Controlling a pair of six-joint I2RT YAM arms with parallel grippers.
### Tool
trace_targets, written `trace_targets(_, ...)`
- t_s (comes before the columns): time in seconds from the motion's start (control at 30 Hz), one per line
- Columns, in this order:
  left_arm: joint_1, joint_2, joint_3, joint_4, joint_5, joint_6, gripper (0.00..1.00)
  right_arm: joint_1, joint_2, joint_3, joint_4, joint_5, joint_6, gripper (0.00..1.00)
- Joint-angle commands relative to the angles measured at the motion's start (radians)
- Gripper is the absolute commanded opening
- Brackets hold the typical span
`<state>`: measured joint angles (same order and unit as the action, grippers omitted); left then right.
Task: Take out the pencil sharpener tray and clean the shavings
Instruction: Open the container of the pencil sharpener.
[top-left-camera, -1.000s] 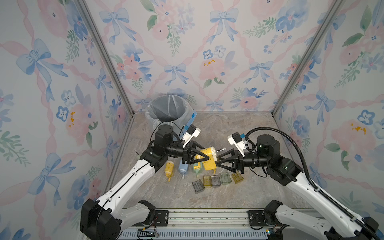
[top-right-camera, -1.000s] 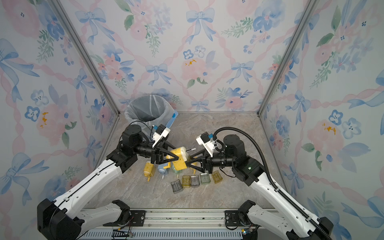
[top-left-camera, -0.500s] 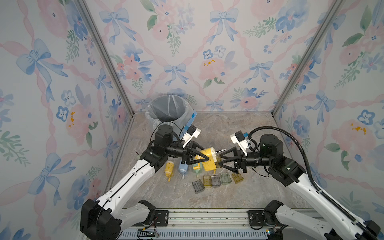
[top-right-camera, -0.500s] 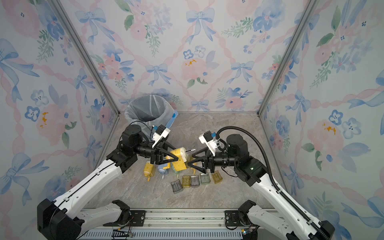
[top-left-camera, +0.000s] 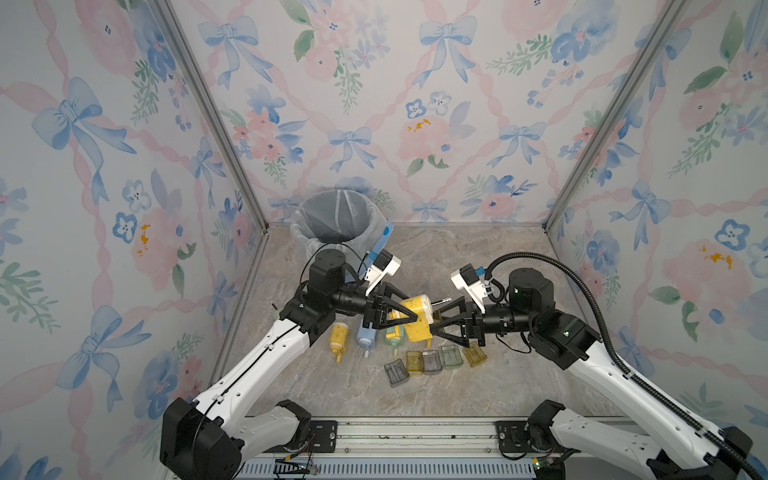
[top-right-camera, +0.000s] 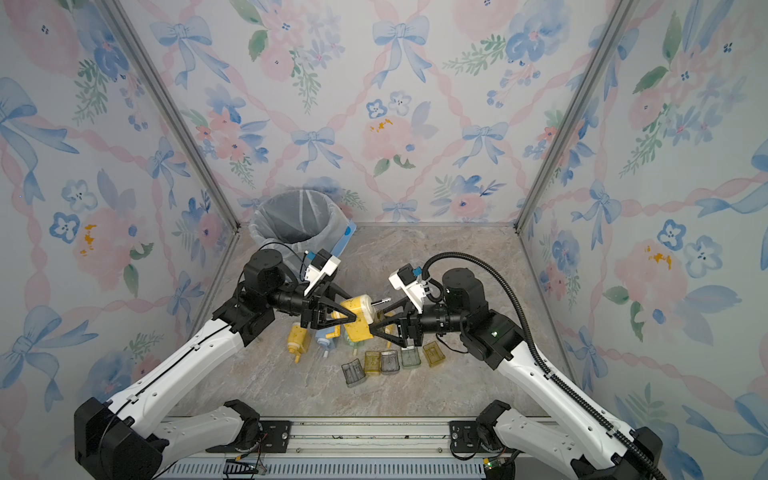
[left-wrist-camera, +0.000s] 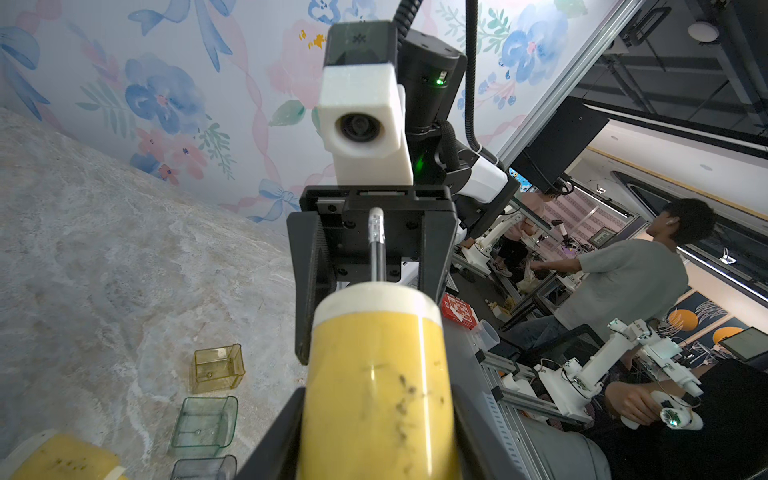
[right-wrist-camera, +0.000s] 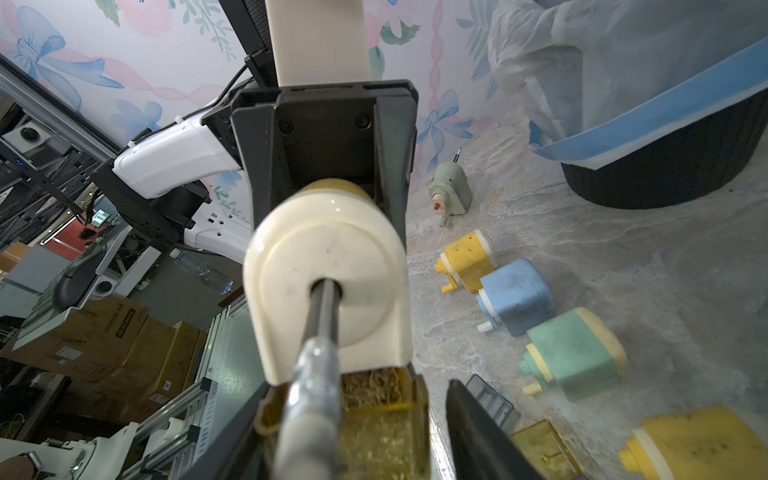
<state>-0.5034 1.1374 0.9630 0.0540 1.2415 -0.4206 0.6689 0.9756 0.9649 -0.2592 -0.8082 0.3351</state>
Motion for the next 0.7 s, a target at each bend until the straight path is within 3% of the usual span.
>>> trace_targets(0.0, 0.001, -0.022, 0.009, 0.027, 0.017, 0.016, 0.00, 0.014, 0.009, 0.026, 0.019, 0.006, -0.001, 0.54)
trace_targets(0.23, 0.002, -0.025, 0.008, 0.027, 0.022, 0.016, 0.00, 0.006, 0.002, 0.033, -0.017, 0.041, -0.020, 0.45)
trace_targets(0.67, 0.028, -0.078, -0.007, 0.028, -0.001, 0.006, 0.00, -0.144, -0.070, 0.024, -0.036, -0.041, 0.003, 0.43)
